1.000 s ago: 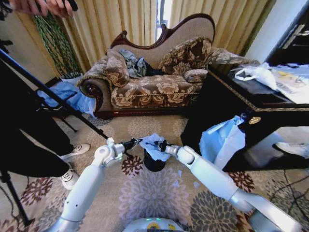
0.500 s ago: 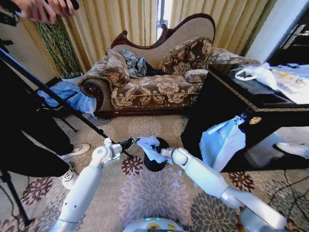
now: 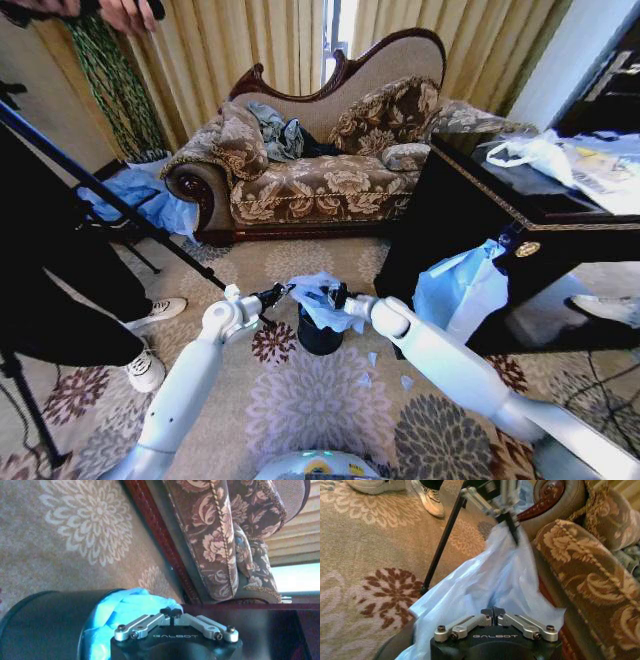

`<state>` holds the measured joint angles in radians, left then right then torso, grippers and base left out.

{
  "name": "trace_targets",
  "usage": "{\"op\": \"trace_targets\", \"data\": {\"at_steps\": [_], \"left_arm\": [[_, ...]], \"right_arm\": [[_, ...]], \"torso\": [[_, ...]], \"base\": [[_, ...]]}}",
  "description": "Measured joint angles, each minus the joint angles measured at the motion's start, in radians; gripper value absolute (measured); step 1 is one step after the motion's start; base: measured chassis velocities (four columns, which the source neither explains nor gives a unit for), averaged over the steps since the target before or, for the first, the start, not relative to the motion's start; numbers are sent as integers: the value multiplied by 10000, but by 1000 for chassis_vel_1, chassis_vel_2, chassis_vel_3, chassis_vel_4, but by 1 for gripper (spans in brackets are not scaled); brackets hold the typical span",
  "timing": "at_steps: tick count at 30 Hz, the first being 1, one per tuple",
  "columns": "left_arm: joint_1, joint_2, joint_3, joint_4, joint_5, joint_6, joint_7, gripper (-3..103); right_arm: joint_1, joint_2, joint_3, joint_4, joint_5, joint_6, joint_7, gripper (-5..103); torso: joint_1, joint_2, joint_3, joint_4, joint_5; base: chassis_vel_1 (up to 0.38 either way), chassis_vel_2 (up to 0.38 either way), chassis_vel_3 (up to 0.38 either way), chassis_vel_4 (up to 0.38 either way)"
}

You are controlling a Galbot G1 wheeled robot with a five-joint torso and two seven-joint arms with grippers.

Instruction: Place a garbage bag over the trash bin.

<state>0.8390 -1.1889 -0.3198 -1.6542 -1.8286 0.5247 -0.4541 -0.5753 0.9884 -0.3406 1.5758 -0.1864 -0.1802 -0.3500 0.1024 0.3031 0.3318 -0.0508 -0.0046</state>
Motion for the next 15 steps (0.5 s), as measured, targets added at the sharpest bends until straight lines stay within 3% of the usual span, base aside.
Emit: {"op": "trace_targets", "data": {"at_steps": [15], "left_arm": [[-284, 146, 146, 133, -121, -22, -10, 0]], "right_arm": [[106, 1121, -140, -1638, -284, 194, 169, 0]], "torso": [[0, 0, 0, 3, -5]], "base": [[0, 0, 0, 0]]}}
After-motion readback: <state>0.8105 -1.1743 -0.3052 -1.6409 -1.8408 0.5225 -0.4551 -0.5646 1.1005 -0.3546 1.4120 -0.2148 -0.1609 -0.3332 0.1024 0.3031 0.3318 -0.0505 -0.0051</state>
